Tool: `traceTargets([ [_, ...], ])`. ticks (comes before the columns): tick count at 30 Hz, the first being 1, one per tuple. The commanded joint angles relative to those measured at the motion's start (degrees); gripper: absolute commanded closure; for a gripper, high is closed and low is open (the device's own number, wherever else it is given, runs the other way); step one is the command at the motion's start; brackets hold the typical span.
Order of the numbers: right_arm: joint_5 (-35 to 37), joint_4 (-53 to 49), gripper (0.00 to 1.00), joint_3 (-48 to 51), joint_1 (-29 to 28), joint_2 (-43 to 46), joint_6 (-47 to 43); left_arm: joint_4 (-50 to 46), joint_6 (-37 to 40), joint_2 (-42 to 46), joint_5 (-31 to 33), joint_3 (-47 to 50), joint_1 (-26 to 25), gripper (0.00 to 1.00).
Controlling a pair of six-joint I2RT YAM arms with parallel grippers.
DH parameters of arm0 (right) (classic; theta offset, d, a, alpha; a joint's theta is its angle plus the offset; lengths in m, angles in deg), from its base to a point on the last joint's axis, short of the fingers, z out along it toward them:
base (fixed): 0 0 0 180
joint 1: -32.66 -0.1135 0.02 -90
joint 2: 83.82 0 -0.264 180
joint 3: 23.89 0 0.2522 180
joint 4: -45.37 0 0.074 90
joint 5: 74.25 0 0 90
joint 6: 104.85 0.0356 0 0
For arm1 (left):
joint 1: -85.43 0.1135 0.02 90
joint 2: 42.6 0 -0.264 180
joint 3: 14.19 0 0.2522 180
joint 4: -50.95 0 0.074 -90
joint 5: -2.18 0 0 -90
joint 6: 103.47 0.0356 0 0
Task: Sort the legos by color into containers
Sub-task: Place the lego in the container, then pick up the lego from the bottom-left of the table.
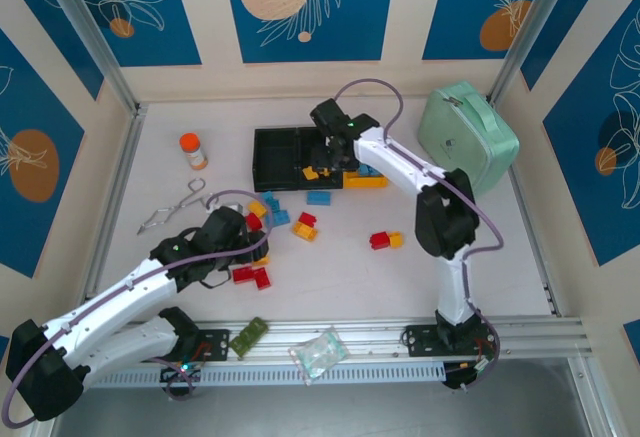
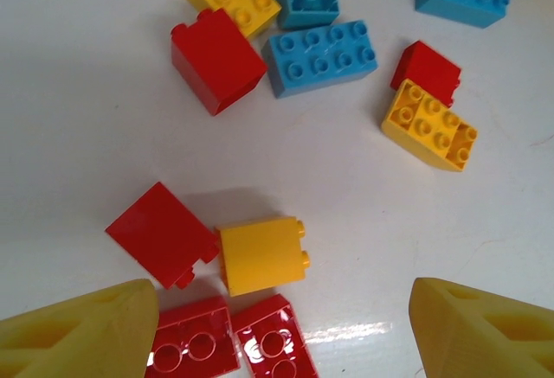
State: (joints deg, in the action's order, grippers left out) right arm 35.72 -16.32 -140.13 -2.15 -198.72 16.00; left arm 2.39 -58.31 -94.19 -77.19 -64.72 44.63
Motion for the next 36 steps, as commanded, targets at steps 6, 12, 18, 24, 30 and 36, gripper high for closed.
traceTargets([
  [6,-6.00,9.75,0.41,19.87,-3.13,19.88,1.21,-7.25,-5.12,-1.92,3.12,0.32,1.01,0.24],
  [12,-10.73,16.56,0.41,35.28,-6.39,32.91,1.62,-5.73,-7.83,-5.13,4.63,0.90,1.61,0.24],
  [18,-14.19,20.90,0.41,45.92,-9.95,42.87,2.51,-2.38,-9.00,-8.47,4.93,1.54,2.73,0.24],
  [24,-14.47,22.24,0.42,52.11,-12.42,47.42,6.27,1.60,-9.28,-12.31,4.21,1.94,3.83,0.24],
  [30,-13.81,23.39,0.42,53.85,-15.23,47.49,8.54,5.44,-8.83,-15.69,4.34,1.91,5.63,0.25],
  [36,-13.31,23.31,0.42,53.67,-16.90,45.96,9.29,7.82,-9.15,-18.98,3.63,1.85,6.96,0.29],
])
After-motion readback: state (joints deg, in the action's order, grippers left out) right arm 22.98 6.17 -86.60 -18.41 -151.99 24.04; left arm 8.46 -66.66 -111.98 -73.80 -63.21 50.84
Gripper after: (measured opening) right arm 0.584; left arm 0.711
